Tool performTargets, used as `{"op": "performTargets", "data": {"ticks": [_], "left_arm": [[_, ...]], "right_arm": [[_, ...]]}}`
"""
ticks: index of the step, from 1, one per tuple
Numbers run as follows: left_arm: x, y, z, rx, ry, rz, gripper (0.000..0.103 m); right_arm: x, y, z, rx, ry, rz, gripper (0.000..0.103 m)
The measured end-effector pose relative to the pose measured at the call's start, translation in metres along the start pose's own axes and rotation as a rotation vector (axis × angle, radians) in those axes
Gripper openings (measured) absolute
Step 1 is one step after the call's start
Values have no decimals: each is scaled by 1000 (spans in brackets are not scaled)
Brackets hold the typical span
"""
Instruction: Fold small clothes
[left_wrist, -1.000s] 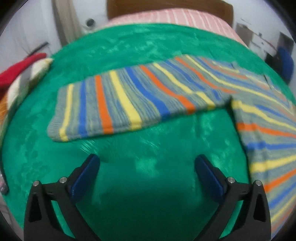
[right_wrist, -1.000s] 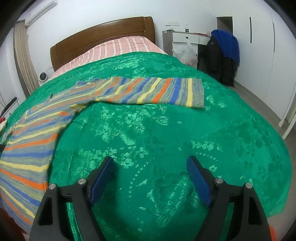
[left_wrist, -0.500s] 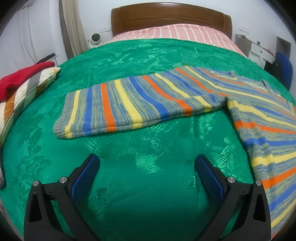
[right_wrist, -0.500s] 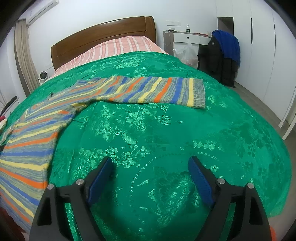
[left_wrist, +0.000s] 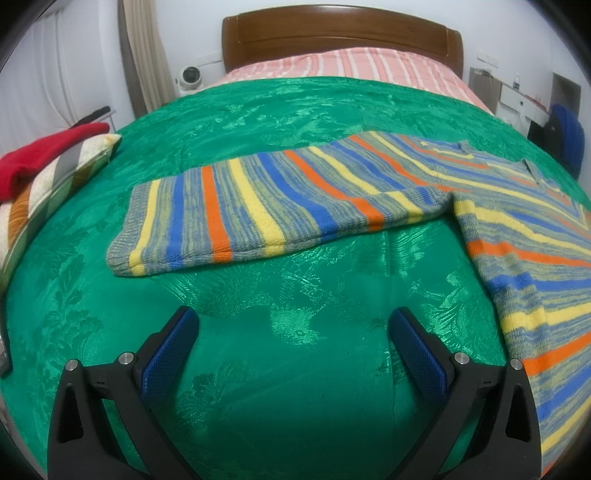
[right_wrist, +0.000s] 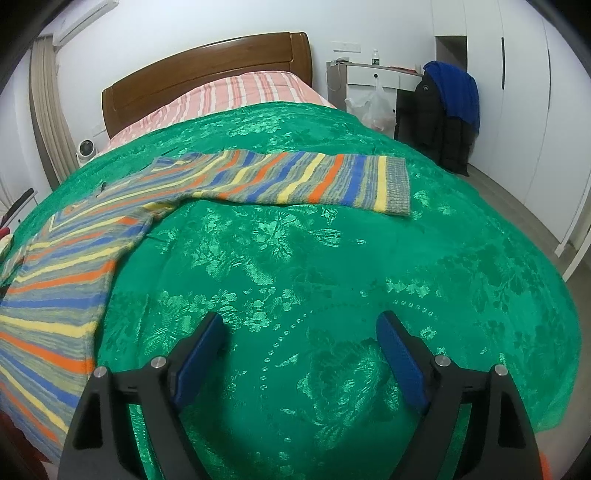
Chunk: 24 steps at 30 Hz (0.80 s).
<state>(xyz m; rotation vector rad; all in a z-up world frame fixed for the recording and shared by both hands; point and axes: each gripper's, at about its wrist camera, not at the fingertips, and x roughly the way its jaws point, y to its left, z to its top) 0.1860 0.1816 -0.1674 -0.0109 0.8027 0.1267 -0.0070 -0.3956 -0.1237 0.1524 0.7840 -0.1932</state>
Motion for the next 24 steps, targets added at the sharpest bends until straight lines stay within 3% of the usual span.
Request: {"op": "performTargets", "data": {"ticks": [24], "left_arm": [[0,0,0,0,-1,0,103]], "right_arm": [[3,0,1,7,0,9,85]]}}
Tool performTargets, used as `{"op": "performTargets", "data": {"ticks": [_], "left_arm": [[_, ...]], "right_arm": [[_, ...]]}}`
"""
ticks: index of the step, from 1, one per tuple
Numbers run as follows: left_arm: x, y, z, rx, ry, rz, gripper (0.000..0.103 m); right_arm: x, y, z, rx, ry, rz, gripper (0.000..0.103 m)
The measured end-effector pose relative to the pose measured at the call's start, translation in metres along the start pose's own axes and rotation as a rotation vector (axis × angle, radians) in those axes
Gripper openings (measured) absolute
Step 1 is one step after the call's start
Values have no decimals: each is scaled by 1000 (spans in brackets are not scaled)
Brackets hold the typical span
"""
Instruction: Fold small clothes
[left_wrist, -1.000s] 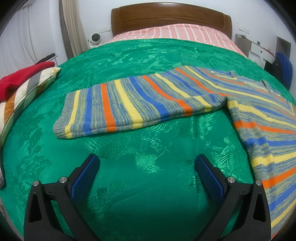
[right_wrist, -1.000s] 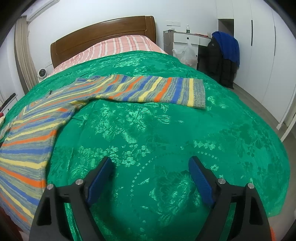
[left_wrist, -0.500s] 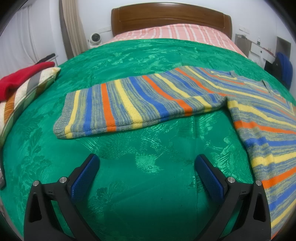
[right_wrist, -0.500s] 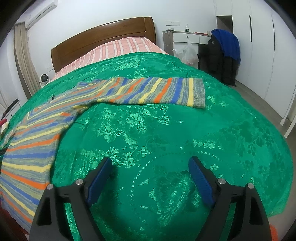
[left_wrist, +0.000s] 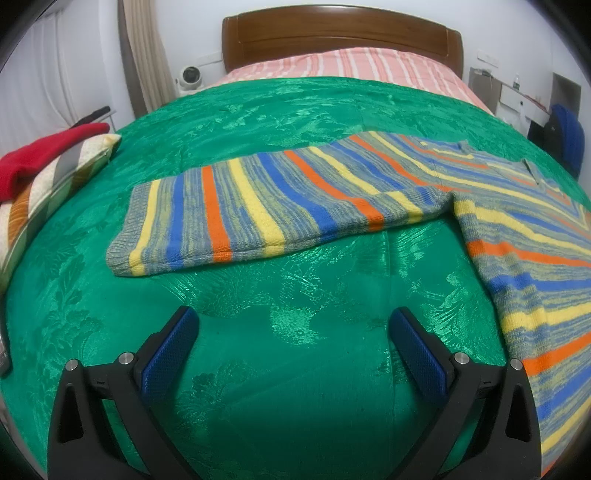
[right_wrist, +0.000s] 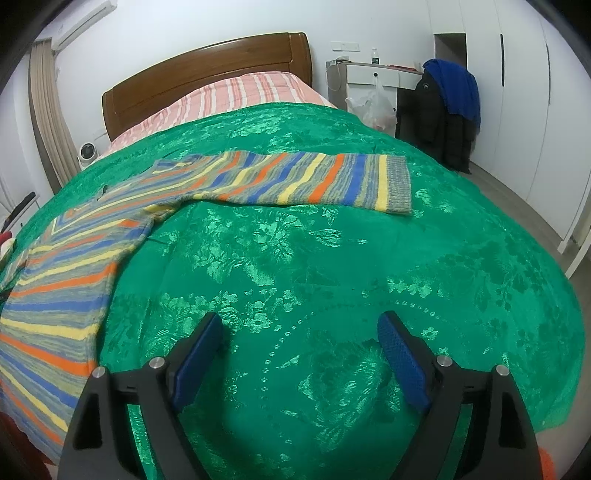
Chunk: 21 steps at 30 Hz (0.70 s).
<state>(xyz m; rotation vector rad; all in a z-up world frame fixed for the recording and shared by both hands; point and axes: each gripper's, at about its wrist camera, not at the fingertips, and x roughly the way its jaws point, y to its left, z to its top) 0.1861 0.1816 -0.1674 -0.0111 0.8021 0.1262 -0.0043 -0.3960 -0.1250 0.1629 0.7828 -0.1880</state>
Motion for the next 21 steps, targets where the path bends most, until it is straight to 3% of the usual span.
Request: {"op": "performTargets", "data": {"ticks": [21], "left_arm": [[0,0,0,0,0,0,103]], "right_arm": [[1,4,-2,-22,5,-4,90]]}}
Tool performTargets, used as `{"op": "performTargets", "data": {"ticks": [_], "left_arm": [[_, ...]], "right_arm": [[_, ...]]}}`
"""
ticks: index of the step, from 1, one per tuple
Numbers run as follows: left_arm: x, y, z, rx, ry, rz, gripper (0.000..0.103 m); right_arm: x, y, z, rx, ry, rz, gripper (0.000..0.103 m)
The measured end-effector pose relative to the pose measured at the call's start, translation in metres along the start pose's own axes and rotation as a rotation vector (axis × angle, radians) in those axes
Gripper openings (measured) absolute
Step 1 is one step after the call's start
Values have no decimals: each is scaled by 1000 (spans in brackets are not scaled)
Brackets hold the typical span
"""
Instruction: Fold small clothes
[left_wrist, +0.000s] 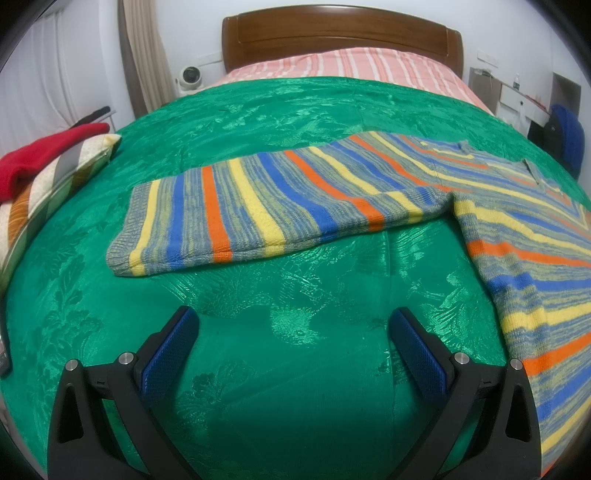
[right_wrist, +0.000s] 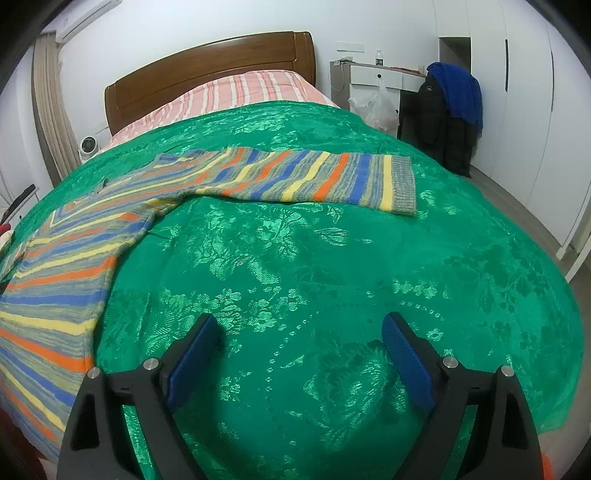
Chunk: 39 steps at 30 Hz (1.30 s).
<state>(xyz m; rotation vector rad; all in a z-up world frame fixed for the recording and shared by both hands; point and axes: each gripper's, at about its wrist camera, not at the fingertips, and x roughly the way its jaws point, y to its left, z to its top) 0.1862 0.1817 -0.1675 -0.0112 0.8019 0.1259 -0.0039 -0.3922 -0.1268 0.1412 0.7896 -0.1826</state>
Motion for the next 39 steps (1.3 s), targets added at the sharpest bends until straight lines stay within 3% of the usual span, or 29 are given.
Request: {"op": "performTargets", "data": {"ticks": [31,35,39], "left_arm": [[0,0,0,0,-1,0,103],[0,0,0,0,-1,-1,103],[0,0,0,0,-1,-1,103]], "right_arm": [[-1,-1,0,1,0,4,90],[-19,-18,12,94,-49,117,90],[-18,-76,48,298,-79,232,90]]}}
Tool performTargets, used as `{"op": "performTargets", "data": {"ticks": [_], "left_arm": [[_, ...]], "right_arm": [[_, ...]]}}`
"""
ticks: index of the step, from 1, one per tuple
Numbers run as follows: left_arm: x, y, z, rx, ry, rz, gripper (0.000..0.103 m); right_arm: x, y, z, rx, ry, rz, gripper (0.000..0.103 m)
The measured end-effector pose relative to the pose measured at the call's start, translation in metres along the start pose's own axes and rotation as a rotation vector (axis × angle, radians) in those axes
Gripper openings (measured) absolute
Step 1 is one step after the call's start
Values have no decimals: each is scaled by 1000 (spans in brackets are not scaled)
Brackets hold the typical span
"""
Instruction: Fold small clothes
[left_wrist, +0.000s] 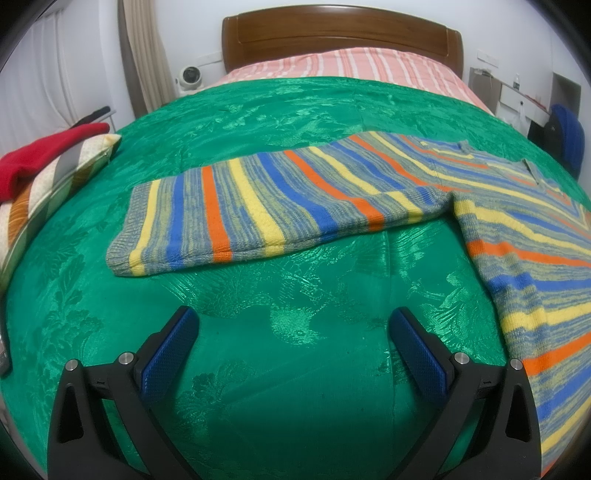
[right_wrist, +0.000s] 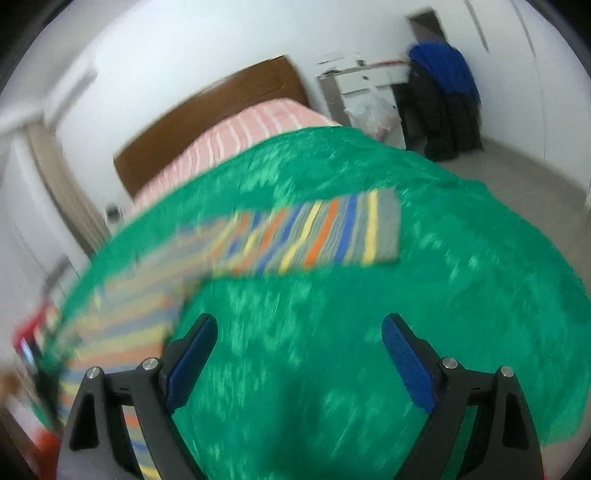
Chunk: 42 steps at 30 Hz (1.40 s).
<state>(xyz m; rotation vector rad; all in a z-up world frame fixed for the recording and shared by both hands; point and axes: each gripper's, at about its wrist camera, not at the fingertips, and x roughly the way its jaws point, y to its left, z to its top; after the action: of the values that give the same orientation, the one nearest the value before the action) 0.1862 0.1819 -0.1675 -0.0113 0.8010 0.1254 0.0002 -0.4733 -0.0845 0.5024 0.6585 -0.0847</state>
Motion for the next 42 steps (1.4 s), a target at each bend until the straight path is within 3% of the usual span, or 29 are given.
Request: {"op": "performTargets", "data": {"ticks": [3,7,9,11,15,16,17,18,22,26,29,32,36,37,38,40,42], "left_arm": [[0,0,0,0,0,0,103],[0,0,0,-1,0,-1,103],[0,0,-1,1,-1,0,103],[0,0,0,3,-1,3,103],[1,1,-1,1,-4,0,103],[1,1,-1,0,-3,-1,103],[1,1,-1,0,-3,-2,103],[1,1,-1,-1,-2,-2,103],[2,0,-1,-1,-2,-2,103],[1,0,-3,-9,-15,0,103],[1,0,-3,-10,-15,-1,103],[0,0,-2,-11,-15,-3,103],[0,0,-2,-11,-15,-3,103],[0,0,-2,-11,-15,-3,103],[0,0,-2,-12,-15,-4,103],[0,0,-2,-11,-15,-3,103],[0,0,-2,-10,-14,-1,103]], "right_arm": [[14,-38,37,149,21,44,89],[62,-86,74,361,141,131,68],[88,-97,80,413,219,141,60],[110,-101,80,431,296,83,39],[131,-112,77,501,294,135,34],[136,-115,75,528,287,148,25],[139,-117,74,544,289,150,8],[144,-119,72,560,301,148,1],[129,-90,93,441,238,113,2],[111,2,139,217,208,187,2],[116,101,162,51,229,283,2],[145,206,157,-66,289,381,2],[190,296,125,-163,353,443,5],[203,312,111,-157,372,482,11],[214,321,100,-142,409,518,33],[240,332,80,-80,501,577,65],[241,328,68,-28,498,605,65]]}}
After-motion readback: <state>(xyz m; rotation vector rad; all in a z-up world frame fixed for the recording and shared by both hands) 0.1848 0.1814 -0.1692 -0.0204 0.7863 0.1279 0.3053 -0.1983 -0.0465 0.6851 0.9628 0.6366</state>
